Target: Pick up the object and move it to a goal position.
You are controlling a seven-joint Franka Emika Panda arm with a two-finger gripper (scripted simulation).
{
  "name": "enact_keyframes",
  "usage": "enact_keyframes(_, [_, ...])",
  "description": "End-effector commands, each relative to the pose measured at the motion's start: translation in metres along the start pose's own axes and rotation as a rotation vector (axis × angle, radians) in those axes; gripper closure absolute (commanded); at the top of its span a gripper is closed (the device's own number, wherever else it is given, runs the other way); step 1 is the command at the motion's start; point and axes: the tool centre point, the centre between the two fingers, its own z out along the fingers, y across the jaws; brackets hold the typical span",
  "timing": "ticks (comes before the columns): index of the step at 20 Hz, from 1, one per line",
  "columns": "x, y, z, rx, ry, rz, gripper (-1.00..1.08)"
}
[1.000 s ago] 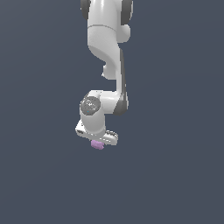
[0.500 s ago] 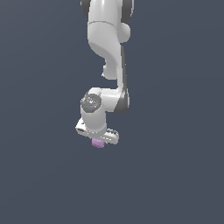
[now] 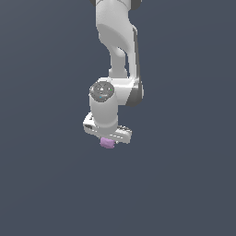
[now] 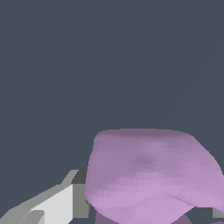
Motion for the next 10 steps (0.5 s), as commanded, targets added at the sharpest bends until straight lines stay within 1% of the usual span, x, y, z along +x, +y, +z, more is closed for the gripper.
enact_keyframes(1, [-0.007,-0.008,-0.023,0.000,0.001,0.000,1.08])
enact_keyframes(10, [-0.040,-0.040,-0.124,-0.001,0.002,0.000,1.08])
